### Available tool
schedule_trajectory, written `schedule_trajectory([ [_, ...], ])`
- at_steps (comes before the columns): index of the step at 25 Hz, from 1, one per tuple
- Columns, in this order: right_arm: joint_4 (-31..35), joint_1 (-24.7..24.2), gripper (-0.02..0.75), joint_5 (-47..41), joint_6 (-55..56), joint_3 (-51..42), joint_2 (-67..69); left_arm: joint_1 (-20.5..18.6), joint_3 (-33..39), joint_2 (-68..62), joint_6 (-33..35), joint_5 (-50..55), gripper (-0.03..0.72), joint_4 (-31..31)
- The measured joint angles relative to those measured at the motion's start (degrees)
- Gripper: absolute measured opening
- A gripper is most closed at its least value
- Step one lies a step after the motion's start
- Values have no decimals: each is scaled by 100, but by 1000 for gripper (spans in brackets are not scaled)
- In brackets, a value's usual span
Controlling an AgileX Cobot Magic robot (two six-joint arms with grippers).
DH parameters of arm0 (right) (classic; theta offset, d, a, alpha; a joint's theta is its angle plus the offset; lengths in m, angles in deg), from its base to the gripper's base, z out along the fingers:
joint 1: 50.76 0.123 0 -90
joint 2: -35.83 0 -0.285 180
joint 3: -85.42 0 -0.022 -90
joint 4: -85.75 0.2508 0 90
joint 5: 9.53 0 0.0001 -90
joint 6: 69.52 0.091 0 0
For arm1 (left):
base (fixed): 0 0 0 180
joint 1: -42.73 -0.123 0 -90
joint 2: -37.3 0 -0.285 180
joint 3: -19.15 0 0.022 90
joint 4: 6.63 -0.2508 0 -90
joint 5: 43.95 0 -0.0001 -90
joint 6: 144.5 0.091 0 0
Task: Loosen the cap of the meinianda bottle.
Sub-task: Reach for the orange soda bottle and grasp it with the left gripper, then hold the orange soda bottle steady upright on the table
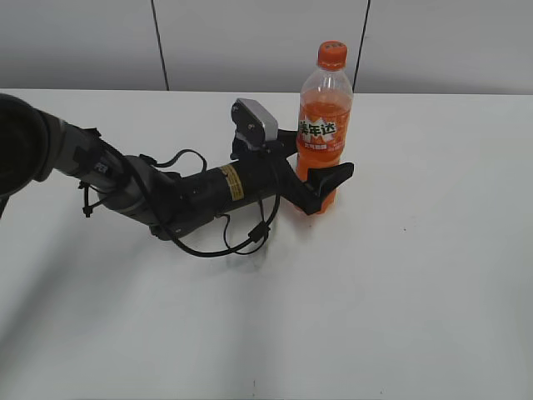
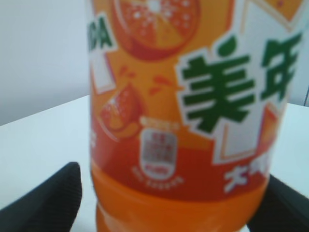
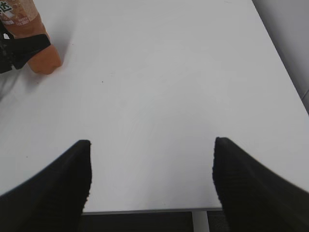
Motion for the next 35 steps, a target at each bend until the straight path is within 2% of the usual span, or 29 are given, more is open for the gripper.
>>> schedule_trajectory([
  [5, 0, 0, 586, 0, 0, 0, 0, 0, 0, 0, 0, 29, 577, 0],
  [8, 0, 0, 586, 0, 0, 0, 0, 0, 0, 0, 0, 17, 489, -5],
  [10, 0, 0, 586, 0, 0, 0, 0, 0, 0, 0, 0, -17, 396, -34],
  [19, 0, 0, 586, 0, 0, 0, 0, -25, 0, -60, 0, -296, 389, -168],
  [23, 0, 0, 586, 0, 0, 0, 0, -251, 0, -32, -49, -438, 389, -926],
  [30, 0, 0, 586, 0, 0, 0, 0, -881, 9, 646, -1050, -278, 389, -2625],
  [35, 0, 0, 586, 0, 0, 0, 0, -1173, 143, 1277, -1329, -352, 389, -3125],
])
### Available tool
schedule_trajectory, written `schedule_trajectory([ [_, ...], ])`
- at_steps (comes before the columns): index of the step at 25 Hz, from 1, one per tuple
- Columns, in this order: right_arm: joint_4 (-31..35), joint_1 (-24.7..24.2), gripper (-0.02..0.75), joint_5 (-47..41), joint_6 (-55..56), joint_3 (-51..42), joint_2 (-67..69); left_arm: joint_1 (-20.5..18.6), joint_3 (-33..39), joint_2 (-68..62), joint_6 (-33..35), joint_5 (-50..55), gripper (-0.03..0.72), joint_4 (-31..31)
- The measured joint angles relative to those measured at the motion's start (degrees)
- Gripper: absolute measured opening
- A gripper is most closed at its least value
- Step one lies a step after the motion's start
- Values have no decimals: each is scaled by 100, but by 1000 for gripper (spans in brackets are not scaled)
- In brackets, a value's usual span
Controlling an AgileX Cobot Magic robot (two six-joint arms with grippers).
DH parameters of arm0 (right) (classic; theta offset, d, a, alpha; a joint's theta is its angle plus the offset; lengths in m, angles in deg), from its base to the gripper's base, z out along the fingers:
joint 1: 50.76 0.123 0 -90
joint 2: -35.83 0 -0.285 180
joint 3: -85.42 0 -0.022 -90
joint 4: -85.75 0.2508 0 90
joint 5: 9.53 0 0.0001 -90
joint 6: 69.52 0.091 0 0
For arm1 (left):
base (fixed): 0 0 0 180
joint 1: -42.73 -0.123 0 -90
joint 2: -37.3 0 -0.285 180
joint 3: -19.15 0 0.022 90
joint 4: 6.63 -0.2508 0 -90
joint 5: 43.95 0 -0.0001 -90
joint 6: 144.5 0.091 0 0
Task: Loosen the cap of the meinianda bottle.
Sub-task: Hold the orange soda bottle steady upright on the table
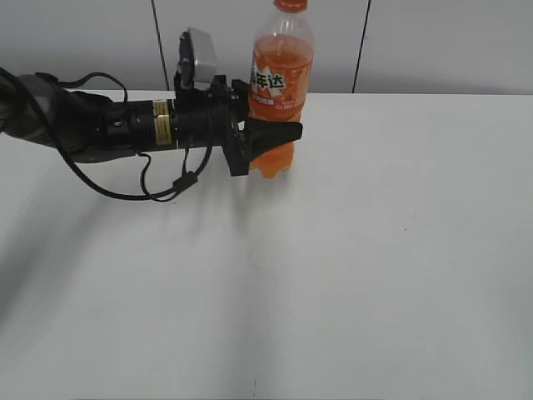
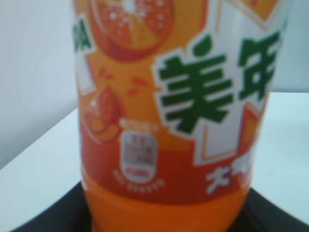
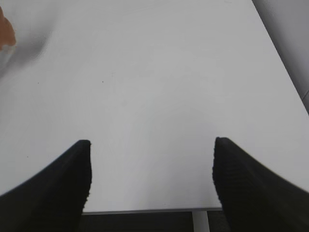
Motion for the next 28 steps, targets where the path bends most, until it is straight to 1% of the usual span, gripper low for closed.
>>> schedule_trajectory([
  [6, 0, 0, 586, 0, 0, 0, 0, -153, 932, 283, 23, -3, 389, -72],
  [10, 0, 0, 586, 0, 0, 0, 0, -147, 1479, 373, 185, 46, 389, -180],
  [13, 0, 0, 586, 0, 0, 0, 0, -98, 1698, 386, 393, 33, 389, -132],
  [16, 0, 0, 586, 0, 0, 0, 0, -50, 1761, 386, 537, 38, 389, 6],
  [21, 0, 0, 586, 0, 0, 0, 0, 45, 1761, 244, 691, 28, 389, 519],
  [28, 0, 0, 586, 0, 0, 0, 0, 136, 1761, -121, 802, -159, 389, 744],
])
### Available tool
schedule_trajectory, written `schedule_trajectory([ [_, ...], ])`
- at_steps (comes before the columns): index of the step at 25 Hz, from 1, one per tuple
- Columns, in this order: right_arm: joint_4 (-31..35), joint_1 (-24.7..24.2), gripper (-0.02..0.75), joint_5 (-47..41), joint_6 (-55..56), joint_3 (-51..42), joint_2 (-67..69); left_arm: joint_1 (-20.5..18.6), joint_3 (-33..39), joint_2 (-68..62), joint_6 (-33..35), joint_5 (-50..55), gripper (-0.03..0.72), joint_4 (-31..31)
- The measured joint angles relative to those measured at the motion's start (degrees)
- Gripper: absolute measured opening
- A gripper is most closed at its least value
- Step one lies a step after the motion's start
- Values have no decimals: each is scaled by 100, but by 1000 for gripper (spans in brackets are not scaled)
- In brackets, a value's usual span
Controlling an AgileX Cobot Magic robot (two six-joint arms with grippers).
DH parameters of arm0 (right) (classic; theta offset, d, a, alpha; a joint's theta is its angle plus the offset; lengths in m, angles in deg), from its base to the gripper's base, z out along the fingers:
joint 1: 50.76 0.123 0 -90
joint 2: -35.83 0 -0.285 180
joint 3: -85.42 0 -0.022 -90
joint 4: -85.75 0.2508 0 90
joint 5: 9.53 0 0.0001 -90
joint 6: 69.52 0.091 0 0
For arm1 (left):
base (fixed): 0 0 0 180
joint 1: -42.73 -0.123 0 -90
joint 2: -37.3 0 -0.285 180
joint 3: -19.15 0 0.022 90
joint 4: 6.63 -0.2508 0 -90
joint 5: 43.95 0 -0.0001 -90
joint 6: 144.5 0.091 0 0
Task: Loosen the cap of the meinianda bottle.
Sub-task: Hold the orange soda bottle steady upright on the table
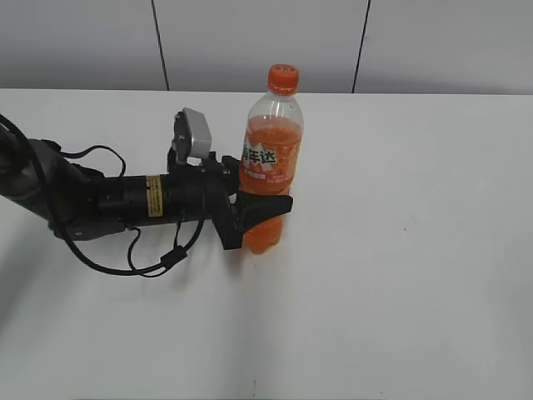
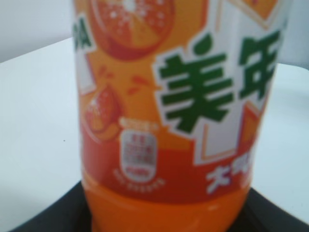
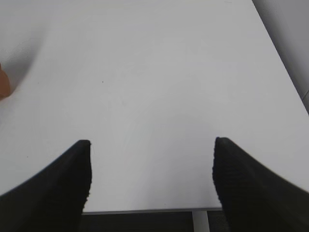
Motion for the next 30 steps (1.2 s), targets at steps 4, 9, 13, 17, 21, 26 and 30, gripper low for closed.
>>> schedule_trajectory([
  [4, 0, 0, 586, 0, 0, 0, 0, 0, -17, -152, 25, -260, 389, 73],
  [9, 0, 0, 586, 0, 0, 0, 0, -5, -17, -288, 82, -498, 389, 49],
  [13, 0, 0, 586, 0, 0, 0, 0, -5, -50, -425, 123, -612, 389, 55],
  [17, 0, 0, 586, 0, 0, 0, 0, -5, -77, -457, 123, -618, 389, 55],
  [21, 0, 0, 586, 0, 0, 0, 0, -5, -77, -463, 123, -618, 389, 55],
  [26, 23, 0, 586, 0, 0, 0, 0, -5, -77, -463, 123, -618, 389, 55],
  [30, 23, 0, 586, 0, -97, 0, 0, -5, -77, -463, 123, -618, 389, 55],
])
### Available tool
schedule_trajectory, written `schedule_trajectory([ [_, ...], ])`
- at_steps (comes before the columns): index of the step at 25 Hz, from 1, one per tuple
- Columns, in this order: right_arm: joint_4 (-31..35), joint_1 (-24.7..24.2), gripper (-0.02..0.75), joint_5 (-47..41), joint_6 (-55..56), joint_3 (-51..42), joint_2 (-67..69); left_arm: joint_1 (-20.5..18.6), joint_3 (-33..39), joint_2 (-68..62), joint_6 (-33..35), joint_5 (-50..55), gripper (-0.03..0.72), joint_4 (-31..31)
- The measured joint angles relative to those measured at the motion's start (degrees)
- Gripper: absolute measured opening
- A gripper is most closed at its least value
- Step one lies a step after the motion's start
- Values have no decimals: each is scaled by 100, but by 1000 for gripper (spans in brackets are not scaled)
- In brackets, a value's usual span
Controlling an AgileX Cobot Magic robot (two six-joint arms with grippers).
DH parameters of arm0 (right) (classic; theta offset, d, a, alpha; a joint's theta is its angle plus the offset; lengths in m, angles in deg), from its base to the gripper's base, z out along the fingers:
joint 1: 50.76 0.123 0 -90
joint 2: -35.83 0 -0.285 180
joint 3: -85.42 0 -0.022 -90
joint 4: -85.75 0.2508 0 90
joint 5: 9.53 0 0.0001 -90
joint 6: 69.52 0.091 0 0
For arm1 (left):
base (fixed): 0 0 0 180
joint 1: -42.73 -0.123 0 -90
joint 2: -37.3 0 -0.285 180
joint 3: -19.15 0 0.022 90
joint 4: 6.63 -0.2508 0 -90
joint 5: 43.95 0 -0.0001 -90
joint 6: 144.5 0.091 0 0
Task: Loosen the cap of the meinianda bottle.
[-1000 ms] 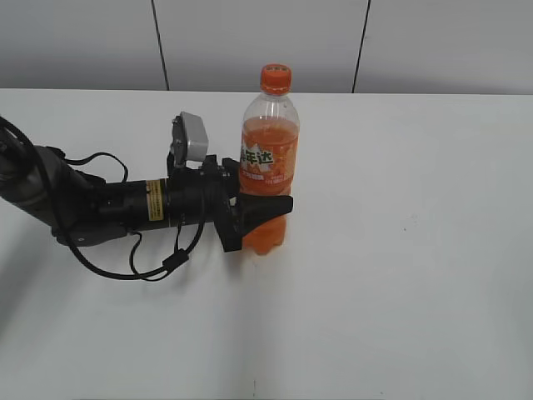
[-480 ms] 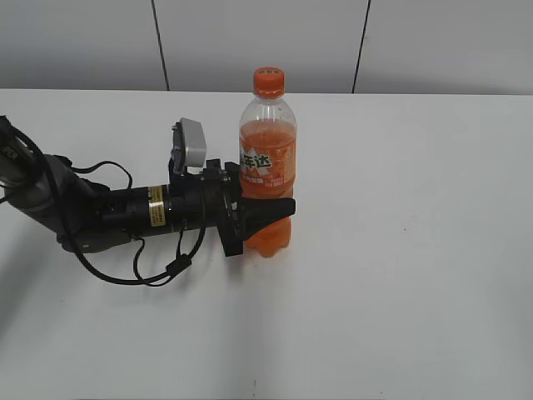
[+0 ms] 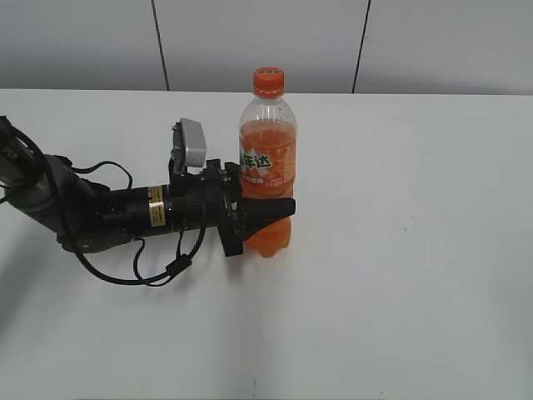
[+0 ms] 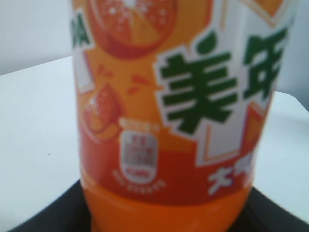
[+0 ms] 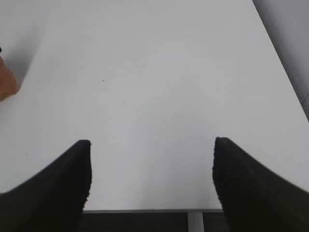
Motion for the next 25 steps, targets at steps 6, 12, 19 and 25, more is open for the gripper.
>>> schedule_trajectory([
  [6, 35, 0, 586, 0, -440, 446, 483, 0, 0, 0, 0, 0, 389, 0],
  [12, 382, 0, 586, -73, -621, 1458, 2188, 0, 0, 0, 0, 0, 389, 0],
  [19, 1040, 0, 586, -416, -700, 2681, 4401, 0, 0, 0, 0, 0, 389, 6],
  [25, 1564, 0, 586, -635, -715, 3829, 6196, 5, 0, 0, 0, 0, 389, 12],
])
